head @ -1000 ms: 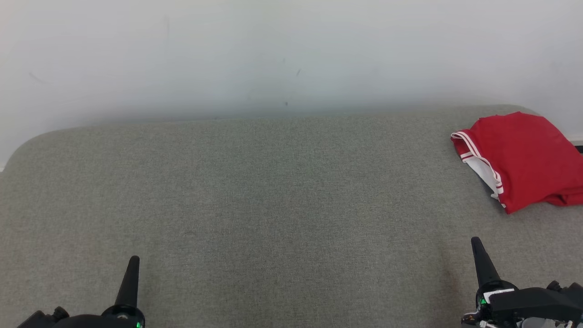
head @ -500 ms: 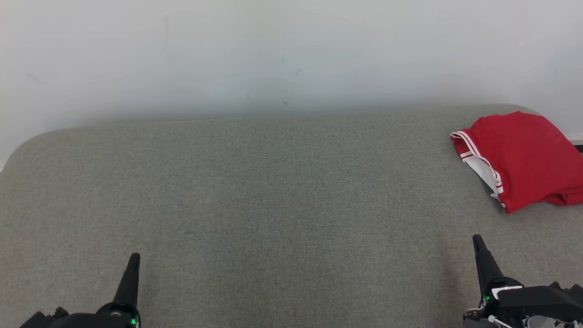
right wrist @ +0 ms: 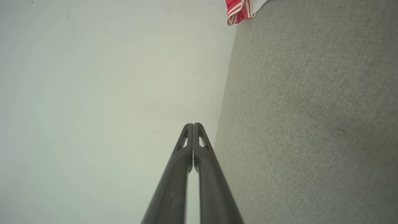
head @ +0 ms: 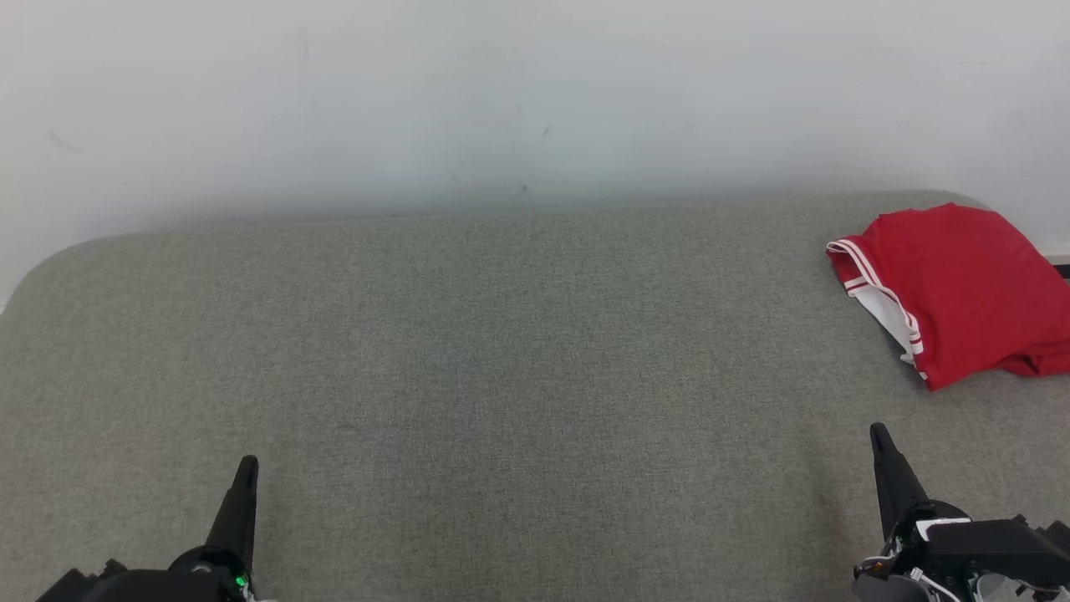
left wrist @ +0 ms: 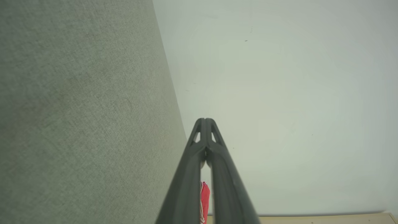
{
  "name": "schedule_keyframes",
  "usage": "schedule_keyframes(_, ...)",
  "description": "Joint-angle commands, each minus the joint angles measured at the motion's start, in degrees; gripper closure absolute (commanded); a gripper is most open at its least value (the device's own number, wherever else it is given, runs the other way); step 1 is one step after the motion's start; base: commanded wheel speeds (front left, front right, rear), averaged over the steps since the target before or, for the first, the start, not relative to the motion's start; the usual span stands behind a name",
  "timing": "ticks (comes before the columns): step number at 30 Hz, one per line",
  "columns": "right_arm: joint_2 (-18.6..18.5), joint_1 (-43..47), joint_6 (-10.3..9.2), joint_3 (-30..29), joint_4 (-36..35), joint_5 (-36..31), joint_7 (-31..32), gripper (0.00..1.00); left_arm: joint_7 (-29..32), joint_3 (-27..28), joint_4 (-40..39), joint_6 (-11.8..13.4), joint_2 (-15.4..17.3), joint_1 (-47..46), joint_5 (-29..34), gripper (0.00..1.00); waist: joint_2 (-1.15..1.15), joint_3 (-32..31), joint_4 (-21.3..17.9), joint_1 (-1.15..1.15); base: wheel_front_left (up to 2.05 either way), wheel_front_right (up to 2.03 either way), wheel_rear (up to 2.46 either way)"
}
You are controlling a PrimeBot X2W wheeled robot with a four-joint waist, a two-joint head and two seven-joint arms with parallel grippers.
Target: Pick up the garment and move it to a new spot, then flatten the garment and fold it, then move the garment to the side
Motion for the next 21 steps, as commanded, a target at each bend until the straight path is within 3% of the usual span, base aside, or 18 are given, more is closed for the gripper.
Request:
schedule_keyframes(1, 0.2, -0.5, -0.1, -0.3, -0.1, 1.5, 0.5, 1.0, 0.4, 0.2, 0.1, -0.4, 0.3, -1.0, -1.6, 1.0, 0.0, 0.0, 0.0, 0.0, 0.0, 0.0, 0.0)
schedule_keyframes(21, 0.5, -0.9, -0.12, -1.2, 0.1, 5.8, 1.9, 1.0, 1.7, 0.4, 0.4, -0.4, 0.3, -1.3, -6.5, 1.0, 0.0, 0.1, -0.1, 0.0, 0.0, 0.0, 0.0)
